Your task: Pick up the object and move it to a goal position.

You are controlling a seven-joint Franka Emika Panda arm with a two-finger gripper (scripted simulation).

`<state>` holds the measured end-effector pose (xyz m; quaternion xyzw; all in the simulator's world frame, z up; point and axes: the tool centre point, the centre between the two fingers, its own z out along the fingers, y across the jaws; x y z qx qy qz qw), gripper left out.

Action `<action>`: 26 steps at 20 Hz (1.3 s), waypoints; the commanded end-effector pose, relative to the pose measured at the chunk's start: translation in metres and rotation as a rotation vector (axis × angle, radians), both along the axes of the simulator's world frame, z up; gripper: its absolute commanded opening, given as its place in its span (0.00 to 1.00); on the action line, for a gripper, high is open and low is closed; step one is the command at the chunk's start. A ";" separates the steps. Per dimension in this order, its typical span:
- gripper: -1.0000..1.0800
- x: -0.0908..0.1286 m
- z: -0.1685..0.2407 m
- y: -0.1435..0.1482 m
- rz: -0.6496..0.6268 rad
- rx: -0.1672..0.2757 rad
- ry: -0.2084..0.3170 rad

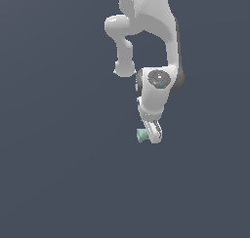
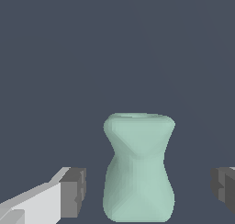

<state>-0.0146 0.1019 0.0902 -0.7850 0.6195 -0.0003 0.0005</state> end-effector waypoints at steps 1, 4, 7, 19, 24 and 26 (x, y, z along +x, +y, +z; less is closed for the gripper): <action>0.96 -0.001 -0.012 0.000 -0.001 0.000 0.001; 0.96 -0.001 -0.027 0.000 -0.003 0.000 0.001; 0.96 -0.001 -0.036 0.000 -0.003 0.000 0.001; 0.00 0.000 -0.038 0.000 -0.003 0.000 0.001; 0.00 -0.001 -0.037 -0.003 -0.003 0.000 0.000; 0.00 -0.003 -0.037 -0.009 -0.003 0.000 0.000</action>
